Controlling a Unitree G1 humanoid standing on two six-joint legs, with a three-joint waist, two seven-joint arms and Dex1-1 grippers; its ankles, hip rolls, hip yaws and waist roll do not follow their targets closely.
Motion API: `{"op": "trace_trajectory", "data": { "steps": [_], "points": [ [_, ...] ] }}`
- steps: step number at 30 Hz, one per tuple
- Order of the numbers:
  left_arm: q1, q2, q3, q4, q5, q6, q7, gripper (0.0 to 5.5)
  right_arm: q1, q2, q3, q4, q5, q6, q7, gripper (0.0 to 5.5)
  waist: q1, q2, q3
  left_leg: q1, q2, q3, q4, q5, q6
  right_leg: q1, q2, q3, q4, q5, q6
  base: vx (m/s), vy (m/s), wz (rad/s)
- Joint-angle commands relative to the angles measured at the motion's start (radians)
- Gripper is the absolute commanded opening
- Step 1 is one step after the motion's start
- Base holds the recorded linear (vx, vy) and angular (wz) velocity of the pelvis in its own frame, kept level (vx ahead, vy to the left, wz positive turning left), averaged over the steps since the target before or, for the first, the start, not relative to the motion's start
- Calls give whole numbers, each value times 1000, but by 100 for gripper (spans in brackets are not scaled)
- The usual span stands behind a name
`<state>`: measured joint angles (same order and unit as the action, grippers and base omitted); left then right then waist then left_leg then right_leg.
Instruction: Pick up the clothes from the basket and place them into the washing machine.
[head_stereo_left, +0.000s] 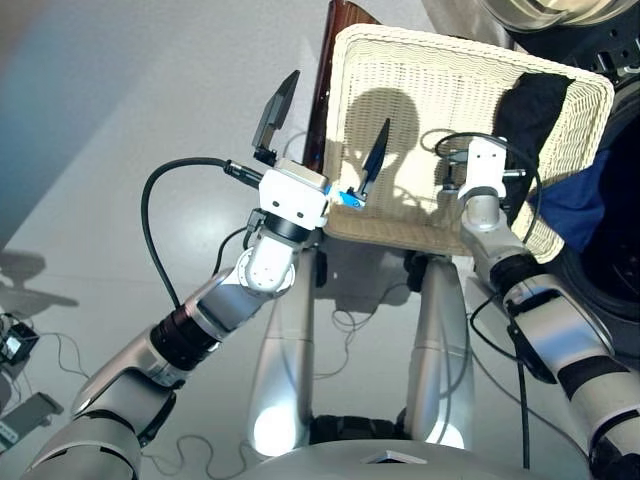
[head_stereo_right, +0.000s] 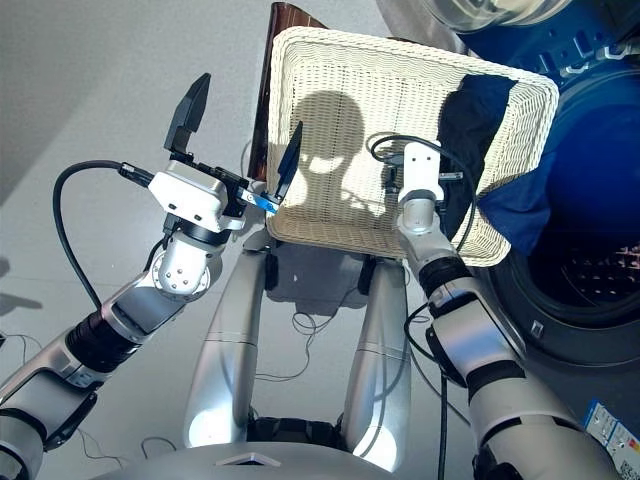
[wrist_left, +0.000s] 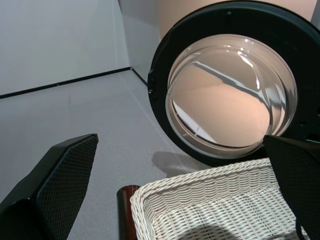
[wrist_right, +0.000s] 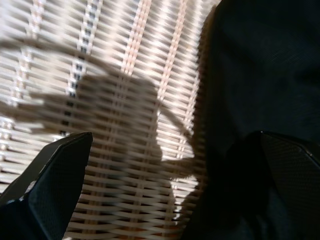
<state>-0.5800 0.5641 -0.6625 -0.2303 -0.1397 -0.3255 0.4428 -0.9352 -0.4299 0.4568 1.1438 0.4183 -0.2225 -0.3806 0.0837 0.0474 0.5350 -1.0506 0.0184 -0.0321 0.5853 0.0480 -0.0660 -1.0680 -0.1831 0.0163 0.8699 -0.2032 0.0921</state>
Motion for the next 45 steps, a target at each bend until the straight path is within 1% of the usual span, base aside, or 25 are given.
{"op": "trace_trajectory", "data": {
  "steps": [1,5,7,8,12,17,18,19,20,26,28,33,36,37,41,42,45],
  "points": [
    [-23,-24,13,-87,0,-51,2,550,-33,-48,-43,24,16,-1,-18,550,15,69,-15,-22,13,-3,159,-162,-11,-11,-11,-35,-59,55,11,0,0,0],
    [-15,-16,13,-86,10,-36,15,550,-49,-62,-66,58,16,3,-62,550,15,76,-15,-46,10,-5,189,-171,-8,-33,-9,-35,-33,46,11,0,0,0],
    [-13,-6,14,-91,22,-30,31,550,-73,-76,-77,107,-14,26,-109,550,13,80,-15,-64,10,-2,202,-176,-8,-49,-10,-35,-21,41,10,0,0,0],
    [-9,-5,13,-92,27,-25,40,550,-77,-71,-93,117,1,23,-133,550,12,80,-15,-70,11,0,206,-178,-7,-56,-10,-35,-15,40,10,0,0,0],
    [2,3,19,-100,40,-12,61,550,-68,-64,-100,132,-9,40,-172,550,3,73,-15,-81,14,-1,214,-180,-6,-70,-13,-39,-2,36,9,0,0,0],
    [5,11,26,-106,39,-10,79,550,-64,-43,-98,134,-12,49,-191,550,-1,68,-15,-80,12,-1,207,-179,-5,-69,-10,-40,-6,37,7,0,0,0],
    [10,10,31,-104,38,-10,83,550,-46,-26,-79,96,-14,33,-191,550,-5,61,-15,-76,15,1,203,-177,-5,-65,-10,-41,-12,39,6,0,0,0],
    [12,10,31,-105,38,-10,83,550,-44,-25,-79,94,-14,34,-192,550,-6,61,-15,-75,14,1,202,-177,-5,-64,-10,-40,-12,39,6,32,4,-192],
    [20,13,39,-110,44,-8,90,550,-13,-8,-59,17,-25,14,-201,550,-14,52,-15,-73,15,2,198,-176,-4,-63,-8,-40,-18,41,6,26,2,-228],
    [54,35,62,-115,47,-2,116,550,59,49,-90,-94,28,-24,-239,550,-35,29,-15,-68,18,6,190,-179,-4,-59,-3,-35,-32,42,4,6,0,68],
    [62,36,70,-117,49,2,125,550,95,57,-77,-181,23,-39,-241,550,-42,22,-15,-70,19,6,193,-179,-3,-62,-2,-35,-30,43,4,0,0,0],
    [95,45,93,-125,67,2,138,550,223,28,-47,-473,-49,-63,-239,550,-62,1,-15,-69,20,7,190,-180,-2,-66,-2,-28,-30,43,5,0,0,0],
    [102,50,99,-123,81,-2,144,550,278,14,-50,-566,-55,-82,-210,550,-66,-6,-15,-69,20,9,191,-180,0,-66,-3,-27,-30,43,6,0,0,0],
    [103,50,99,-123,81,-2,144,550,279,13,-51,-568,-55,-81,-210,550,-66,-6,-15,-68,20,9,191,-180,0,-66,-3,-27,-30,43,6,0,0,0],
    [113,61,105,-126,90,-4,150,550,352,-9,-61,-696,-73,-103,-200,550,-72,-13,-15,-67,22,11,189,-180,2,-65,-2,-25,-32,43,8,25,-2,-2],
    [132,61,102,-125,91,-2,151,550,391,-9,-62,-734,-76,-106,-197,550,-75,-15,-15,-37,23,11,207,-217,0,-37,-1,-23,-14,10,13,102,-6,-7],
    [143,67,108,-130,100,3,158,550,458,-26,-84,-836,-92,-117,-195,550,-83,-24,-15,-35,21,12,208,-219,2,-36,0,-22,-13,9,15,34,-2,-13]
  ]
}}
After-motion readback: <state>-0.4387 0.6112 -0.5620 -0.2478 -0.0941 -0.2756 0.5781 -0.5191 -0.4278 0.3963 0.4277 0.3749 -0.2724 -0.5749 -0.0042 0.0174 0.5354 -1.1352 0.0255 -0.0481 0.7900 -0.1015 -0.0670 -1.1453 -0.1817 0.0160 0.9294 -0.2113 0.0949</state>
